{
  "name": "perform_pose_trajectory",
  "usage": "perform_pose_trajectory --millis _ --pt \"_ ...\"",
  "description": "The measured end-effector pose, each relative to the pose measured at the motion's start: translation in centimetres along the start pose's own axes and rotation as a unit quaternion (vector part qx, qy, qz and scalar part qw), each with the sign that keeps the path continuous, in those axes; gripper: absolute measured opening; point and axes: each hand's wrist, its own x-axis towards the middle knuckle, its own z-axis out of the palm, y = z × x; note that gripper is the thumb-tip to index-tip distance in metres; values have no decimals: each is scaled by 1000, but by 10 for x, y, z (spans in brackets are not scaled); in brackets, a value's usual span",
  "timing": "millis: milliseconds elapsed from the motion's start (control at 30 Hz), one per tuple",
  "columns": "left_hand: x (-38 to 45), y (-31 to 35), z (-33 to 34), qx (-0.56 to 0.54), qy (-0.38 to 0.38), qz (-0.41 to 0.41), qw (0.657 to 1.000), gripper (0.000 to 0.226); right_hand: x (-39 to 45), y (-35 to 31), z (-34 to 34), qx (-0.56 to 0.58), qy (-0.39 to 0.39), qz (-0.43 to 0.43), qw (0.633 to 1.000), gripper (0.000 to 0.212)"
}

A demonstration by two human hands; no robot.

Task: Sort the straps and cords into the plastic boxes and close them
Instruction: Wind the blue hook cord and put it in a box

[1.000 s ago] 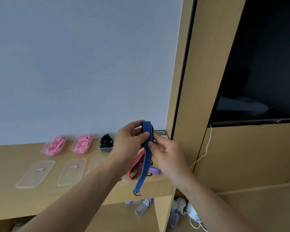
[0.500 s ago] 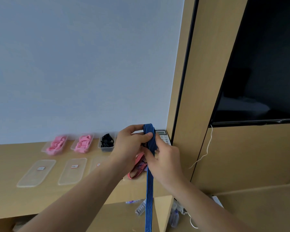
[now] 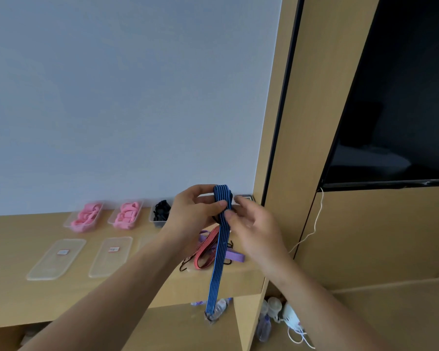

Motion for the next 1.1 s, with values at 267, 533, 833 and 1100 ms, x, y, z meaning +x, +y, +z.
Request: perform_pose_trajectory --millis 267,533,833,1100 --pt "2 2 -5 22 -67 47 996 36 17 -18 -19 129 -101 63 984 20" --pt "-6 5 -8 69 -124 -156 977 65 24 -27 -33 171 -82 33 981 23" --pt "-3 11 -4 -7 -95 -224 970 65 21 -15 -33 38 -41 -122 991 43" --pt "-3 8 -7 -29 -115 -223 968 34 11 -12 -31 -12 -67 -197 978 51"
